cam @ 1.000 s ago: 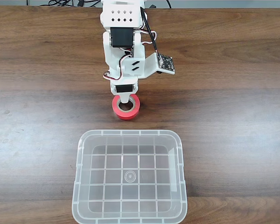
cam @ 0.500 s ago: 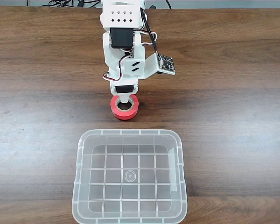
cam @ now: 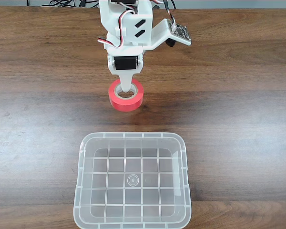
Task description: Grab the tape and place it in the box.
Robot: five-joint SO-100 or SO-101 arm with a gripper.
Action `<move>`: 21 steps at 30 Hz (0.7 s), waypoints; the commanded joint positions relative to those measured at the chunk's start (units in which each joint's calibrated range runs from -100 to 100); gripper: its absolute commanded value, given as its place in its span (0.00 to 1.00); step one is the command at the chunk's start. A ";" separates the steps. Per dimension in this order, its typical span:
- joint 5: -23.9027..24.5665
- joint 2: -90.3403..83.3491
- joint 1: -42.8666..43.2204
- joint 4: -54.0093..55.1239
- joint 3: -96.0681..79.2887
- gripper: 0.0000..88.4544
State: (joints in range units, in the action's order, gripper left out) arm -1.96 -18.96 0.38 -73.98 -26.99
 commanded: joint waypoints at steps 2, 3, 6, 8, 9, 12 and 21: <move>-0.36 -6.14 0.14 -3.84 8.02 0.08; -0.36 -6.14 0.14 -3.84 8.02 0.08; -0.36 -6.22 0.14 -3.84 8.11 0.08; -0.15 -6.22 0.14 -3.84 8.63 0.08; -0.05 -6.22 0.14 -3.84 9.68 0.08; 0.06 -5.41 0.14 -3.93 15.12 0.08; 0.11 5.37 0.14 -4.96 36.05 0.08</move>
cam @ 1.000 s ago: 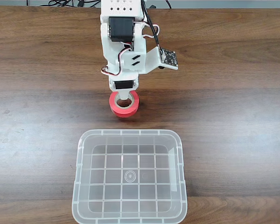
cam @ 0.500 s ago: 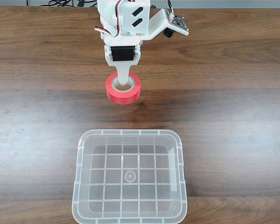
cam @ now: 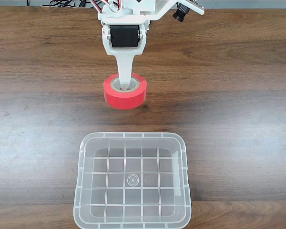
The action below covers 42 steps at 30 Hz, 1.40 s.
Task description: Grab the tape and place it in the box.
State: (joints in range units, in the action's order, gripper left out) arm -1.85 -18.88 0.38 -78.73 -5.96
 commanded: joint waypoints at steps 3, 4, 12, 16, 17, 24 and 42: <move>0.01 11.96 0.14 -0.04 23.08 0.08; 0.01 14.53 0.14 0.30 25.89 0.08; 0.06 36.09 0.21 0.73 47.52 0.08; -0.36 47.28 1.09 0.73 58.12 0.08; -0.41 49.77 1.31 0.73 60.23 0.08; -0.36 59.18 1.53 0.65 67.06 0.08; -0.47 60.39 1.09 -1.49 67.15 0.24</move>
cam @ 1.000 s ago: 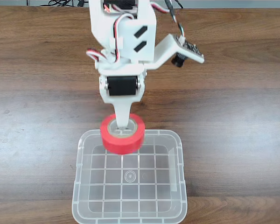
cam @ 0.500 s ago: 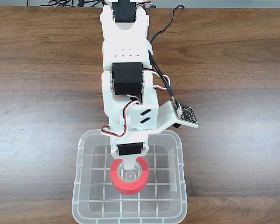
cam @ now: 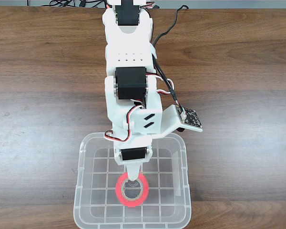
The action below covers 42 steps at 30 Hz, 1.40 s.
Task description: Grab the tape and place it in the box.
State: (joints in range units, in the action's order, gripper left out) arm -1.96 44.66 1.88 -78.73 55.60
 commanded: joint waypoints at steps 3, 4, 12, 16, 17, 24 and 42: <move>-0.31 -3.39 -0.71 -2.69 5.68 0.25; -0.31 -3.47 -0.71 -2.95 5.86 0.25; -0.05 -3.63 -0.85 -4.49 6.38 0.25; 0.11 -4.84 -0.85 -6.72 6.38 0.24; 0.16 -5.72 -0.85 -7.23 6.38 0.24; 0.16 -14.25 -0.63 -12.37 6.30 0.10; 1.06 -56.73 -0.12 -21.27 -30.76 0.06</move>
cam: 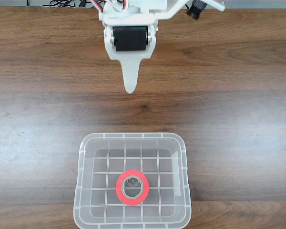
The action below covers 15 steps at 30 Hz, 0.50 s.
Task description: Grab the tape and place it in the box.
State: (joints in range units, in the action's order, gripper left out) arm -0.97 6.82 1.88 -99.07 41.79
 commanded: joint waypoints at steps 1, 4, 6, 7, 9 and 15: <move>0.12 -22.43 -0.05 -0.93 -21.59 0.06; -0.04 -31.76 -0.05 -0.85 -34.65 0.06; -0.04 -37.39 -0.05 -0.68 -43.06 0.06; 0.02 -40.21 -0.05 -0.59 -47.44 0.06; 0.02 -45.12 -0.05 1.12 -55.23 0.06; -0.04 -57.27 -0.05 16.45 -81.95 0.05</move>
State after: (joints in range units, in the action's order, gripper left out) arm -0.97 -40.39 1.88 -93.90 -22.29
